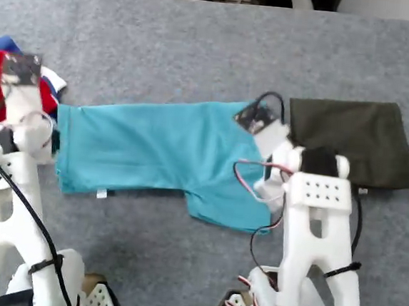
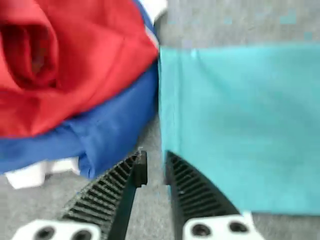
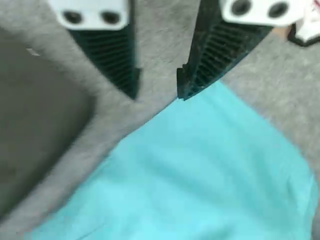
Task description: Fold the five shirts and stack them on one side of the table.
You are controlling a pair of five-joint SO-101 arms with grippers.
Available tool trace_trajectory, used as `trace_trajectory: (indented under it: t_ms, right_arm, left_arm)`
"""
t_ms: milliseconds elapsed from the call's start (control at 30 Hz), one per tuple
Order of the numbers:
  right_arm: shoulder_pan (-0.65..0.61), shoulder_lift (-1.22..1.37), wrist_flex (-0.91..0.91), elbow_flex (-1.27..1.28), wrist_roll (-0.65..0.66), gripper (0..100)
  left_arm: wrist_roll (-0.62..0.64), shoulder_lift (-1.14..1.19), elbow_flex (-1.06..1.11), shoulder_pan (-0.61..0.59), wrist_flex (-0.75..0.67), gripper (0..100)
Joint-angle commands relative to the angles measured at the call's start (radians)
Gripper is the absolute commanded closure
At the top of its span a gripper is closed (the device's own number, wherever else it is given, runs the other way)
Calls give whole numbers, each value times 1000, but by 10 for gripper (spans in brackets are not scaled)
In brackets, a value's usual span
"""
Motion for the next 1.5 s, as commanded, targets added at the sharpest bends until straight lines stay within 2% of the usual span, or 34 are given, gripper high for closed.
trace_trajectory:
  t_ms: [0, 100, 300, 433, 600, 833, 1000, 1267, 1367, 1467]
  right_arm:
    - [-40, 74, -9, -186, -87, 966]
    - [-75, 239, -29, -329, -161, 986]
    - [-83, 610, -98, -633, -273, 984]
    - [-83, 849, -135, -843, -288, 984]
    - [-78, 1138, -153, -1118, -282, 984]
    - [-18, 1443, -121, -1491, -287, 984]
    - [-11, 1532, 52, -1741, -282, 984]
    - [-35, 1546, 440, -2115, -279, 984]
    - [-20, 1515, 440, -2175, -281, 984]
    - [-41, 1372, 443, -2092, -284, 984]
  left_arm:
    - [51, 48, -77, 139, -46, 966]
    - [124, 195, -61, 209, -144, 971]
    - [282, 499, -68, 209, -377, 971]
    - [292, 615, -68, 165, -485, 971]
    - [293, 654, -68, 107, -569, 971]
    - [292, 654, -68, 74, -577, 971]
    - [292, 654, -68, 74, -578, 971]
    - [292, 624, -122, 67, -549, 971]
    - [285, 563, -153, 74, -457, 971]
    - [284, 483, -156, 102, -370, 971]
